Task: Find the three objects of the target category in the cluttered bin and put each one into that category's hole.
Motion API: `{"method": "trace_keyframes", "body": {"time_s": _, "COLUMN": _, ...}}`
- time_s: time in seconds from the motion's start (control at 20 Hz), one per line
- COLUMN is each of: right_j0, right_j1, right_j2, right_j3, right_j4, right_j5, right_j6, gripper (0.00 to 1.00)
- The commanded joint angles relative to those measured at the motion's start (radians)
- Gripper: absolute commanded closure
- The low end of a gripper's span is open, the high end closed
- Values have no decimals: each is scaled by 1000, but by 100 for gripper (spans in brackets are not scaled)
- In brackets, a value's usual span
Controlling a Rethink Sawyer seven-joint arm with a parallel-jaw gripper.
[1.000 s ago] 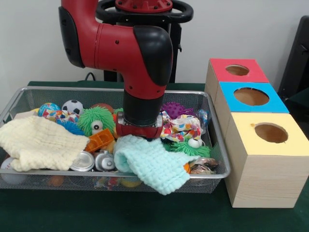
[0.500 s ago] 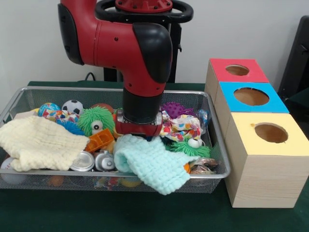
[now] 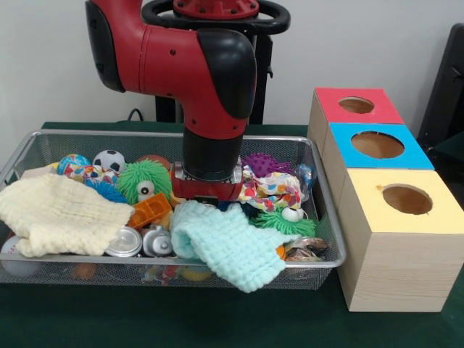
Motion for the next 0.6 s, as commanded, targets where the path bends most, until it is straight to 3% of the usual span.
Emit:
{"method": "trace_keyframes", "body": {"time_s": 0.05, "right_j0": -39, "right_j1": 5, "right_j2": 72, "right_j3": 105, "right_j4": -18, "right_j5": -125, "right_j6": 131, "gripper": 100}}
{"method": "trace_keyframes", "body": {"time_s": 0.6, "right_j0": -49, "right_j1": -31, "right_j2": 66, "right_j3": 181, "right_j4": -7, "right_j5": -158, "right_j6": 142, "gripper": 100}}
